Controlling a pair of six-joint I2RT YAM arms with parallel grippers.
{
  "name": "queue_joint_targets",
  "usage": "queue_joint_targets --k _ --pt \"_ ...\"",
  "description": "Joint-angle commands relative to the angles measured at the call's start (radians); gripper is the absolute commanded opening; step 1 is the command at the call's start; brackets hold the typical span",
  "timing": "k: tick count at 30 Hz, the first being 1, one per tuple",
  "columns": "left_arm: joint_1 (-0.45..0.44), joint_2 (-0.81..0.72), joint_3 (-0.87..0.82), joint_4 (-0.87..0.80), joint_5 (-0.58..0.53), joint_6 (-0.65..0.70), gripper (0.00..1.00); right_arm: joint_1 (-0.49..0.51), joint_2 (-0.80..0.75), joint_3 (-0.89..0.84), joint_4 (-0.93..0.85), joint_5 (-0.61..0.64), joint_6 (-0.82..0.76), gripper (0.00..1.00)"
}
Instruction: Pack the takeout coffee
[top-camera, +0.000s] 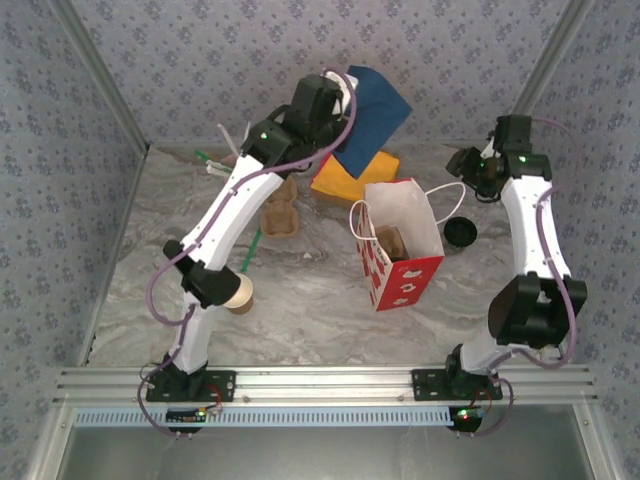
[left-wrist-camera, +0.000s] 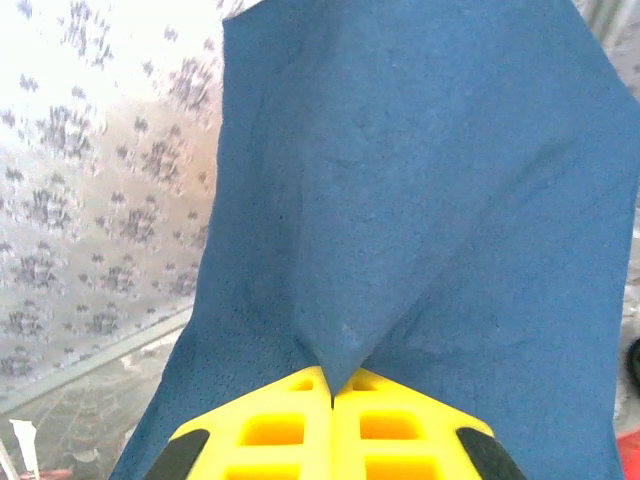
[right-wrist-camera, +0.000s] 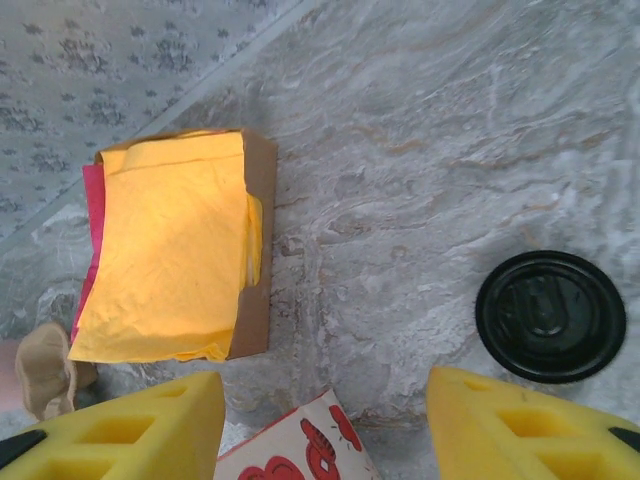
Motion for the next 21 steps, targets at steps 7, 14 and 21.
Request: queue_joint_targets --k 7,14,21 --pt "-0.267 -0.046 -0.027 0.004 -0.477 0.172 0.00 -0.013 -0.250 -0.084 -0.053 0.096 0.013 0.57" --pt "-0.408 0.005 -0.001 0.002 -0.711 0.190 0.00 -0.012 -0.357 -0.132 -0.067 0.129 0.013 0.57" --pt "-0.450 0.053 0.034 -0.081 -0.791 0.088 0.00 0.000 -0.393 -0.172 -0.066 0.130 0.010 0.58"
